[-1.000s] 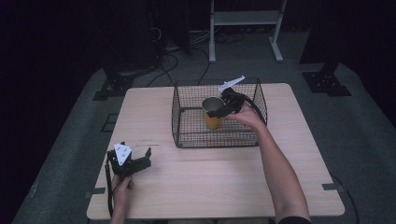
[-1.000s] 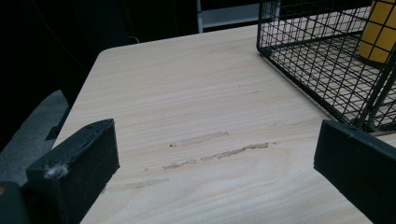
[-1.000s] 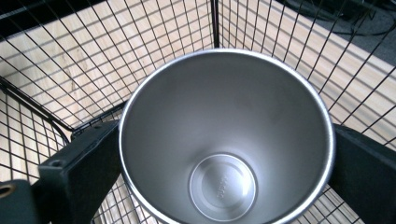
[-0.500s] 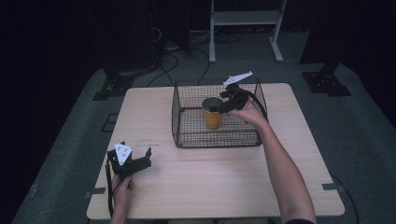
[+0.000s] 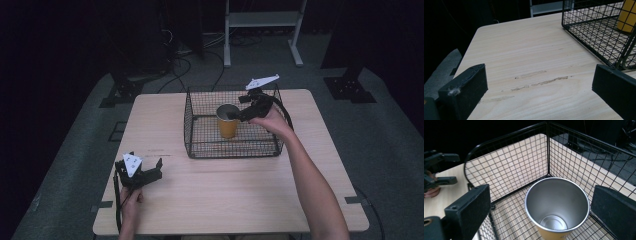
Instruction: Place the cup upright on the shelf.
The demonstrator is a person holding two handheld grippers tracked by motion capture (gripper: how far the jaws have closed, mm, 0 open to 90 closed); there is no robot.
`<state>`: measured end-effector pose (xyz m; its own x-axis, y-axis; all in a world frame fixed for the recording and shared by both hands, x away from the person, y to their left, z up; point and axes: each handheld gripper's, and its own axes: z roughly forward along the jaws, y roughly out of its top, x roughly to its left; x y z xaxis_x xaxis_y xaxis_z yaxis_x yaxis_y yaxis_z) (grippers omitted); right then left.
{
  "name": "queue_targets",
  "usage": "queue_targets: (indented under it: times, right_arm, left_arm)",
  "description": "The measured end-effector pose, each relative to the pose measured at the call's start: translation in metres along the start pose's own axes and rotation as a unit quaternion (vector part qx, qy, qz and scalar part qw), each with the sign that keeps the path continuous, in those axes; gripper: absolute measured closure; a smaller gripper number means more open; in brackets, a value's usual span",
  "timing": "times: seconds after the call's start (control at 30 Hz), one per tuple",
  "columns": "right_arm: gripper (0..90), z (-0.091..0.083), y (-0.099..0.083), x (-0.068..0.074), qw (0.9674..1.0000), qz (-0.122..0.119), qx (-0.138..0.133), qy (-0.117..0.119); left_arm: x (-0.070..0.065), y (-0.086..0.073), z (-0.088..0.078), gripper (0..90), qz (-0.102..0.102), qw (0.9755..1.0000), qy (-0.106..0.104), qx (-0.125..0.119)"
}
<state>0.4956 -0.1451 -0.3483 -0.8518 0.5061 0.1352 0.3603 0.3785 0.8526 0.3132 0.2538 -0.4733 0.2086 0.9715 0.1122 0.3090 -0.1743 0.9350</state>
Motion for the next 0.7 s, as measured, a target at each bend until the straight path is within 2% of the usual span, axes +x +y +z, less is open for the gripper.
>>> queue_targets:
  times: [0.7]
  right_arm:
    - [2.5,-0.039,-0.012,0.016,0.9999,-0.004,-0.013,0.005]
  left_arm:
    - [0.000,0.000,0.000,0.0,0.001,1.0000,0.000,-0.001]
